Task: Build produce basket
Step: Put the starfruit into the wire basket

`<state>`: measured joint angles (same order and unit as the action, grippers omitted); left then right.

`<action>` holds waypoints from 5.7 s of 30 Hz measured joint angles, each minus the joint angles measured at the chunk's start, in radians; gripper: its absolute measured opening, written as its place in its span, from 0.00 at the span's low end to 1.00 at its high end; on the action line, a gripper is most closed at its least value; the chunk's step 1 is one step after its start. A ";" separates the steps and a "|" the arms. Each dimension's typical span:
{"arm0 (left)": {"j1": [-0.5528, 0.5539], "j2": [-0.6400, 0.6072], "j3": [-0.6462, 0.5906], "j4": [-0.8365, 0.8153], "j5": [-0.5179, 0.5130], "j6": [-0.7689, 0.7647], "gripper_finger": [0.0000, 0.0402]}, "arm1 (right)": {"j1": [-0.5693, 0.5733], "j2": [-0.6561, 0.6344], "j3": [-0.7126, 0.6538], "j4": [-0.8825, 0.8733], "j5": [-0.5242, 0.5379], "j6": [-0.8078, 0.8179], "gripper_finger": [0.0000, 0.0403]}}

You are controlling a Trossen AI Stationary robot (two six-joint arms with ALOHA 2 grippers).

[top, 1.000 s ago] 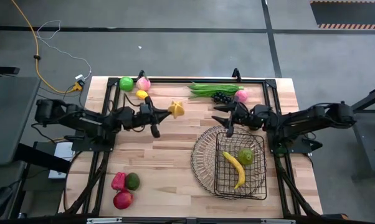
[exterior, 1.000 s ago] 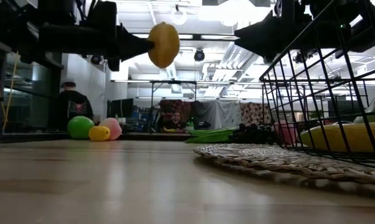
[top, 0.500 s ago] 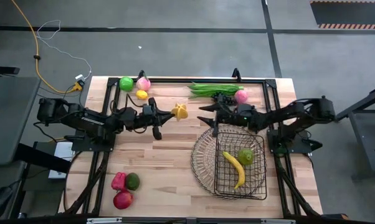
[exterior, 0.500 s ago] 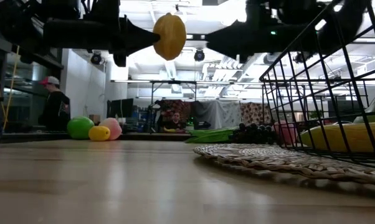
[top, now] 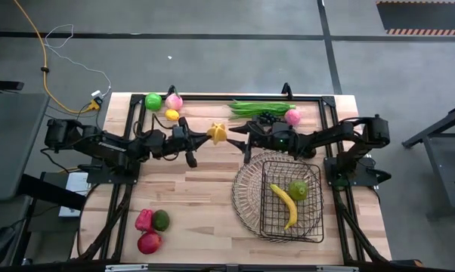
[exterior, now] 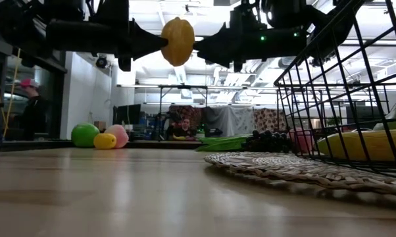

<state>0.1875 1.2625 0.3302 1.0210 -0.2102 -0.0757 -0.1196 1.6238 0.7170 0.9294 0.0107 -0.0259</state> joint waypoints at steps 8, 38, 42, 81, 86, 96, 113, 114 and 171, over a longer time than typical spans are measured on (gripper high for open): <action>0.000 0.002 0.002 0.000 -0.022 -0.010 0.00 | 0.004 0.000 0.006 0.018 -0.074 0.025 0.47; -0.057 0.052 0.074 -0.067 -0.042 0.011 0.03 | 0.002 0.000 0.019 -0.005 -0.049 0.026 0.06; -0.057 0.050 0.074 -0.100 -0.039 0.051 0.14 | 0.001 0.000 0.019 -0.015 -0.060 0.026 0.03; -0.058 -0.661 -0.093 -0.544 0.035 0.087 0.48 | -0.021 -0.513 -0.338 -0.033 0.039 0.018 0.00; -0.058 -0.661 -0.093 -0.541 0.035 0.066 0.48 | -0.021 -0.514 -0.338 -0.051 0.005 0.026 0.01; -0.058 -0.661 -0.093 -0.541 0.034 0.071 0.48 | -0.021 -0.514 -0.338 -0.049 -0.004 0.028 0.01; -0.058 -0.661 -0.093 -0.541 0.012 0.072 0.48 | 0.091 -0.555 -0.196 -0.369 -0.076 0.023 0.01; -0.058 -0.661 -0.093 -0.542 0.012 0.072 0.48 | 0.123 -0.561 -0.163 -0.456 -0.076 0.021 0.01; -0.057 -0.660 -0.093 -0.543 0.014 0.061 0.48 | 0.707 -0.318 0.137 -1.573 0.012 1.310 0.46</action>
<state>0.1303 0.6022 0.2367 0.4777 -0.1967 -0.0147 0.5873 1.3059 0.8536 -0.6431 0.0227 1.2843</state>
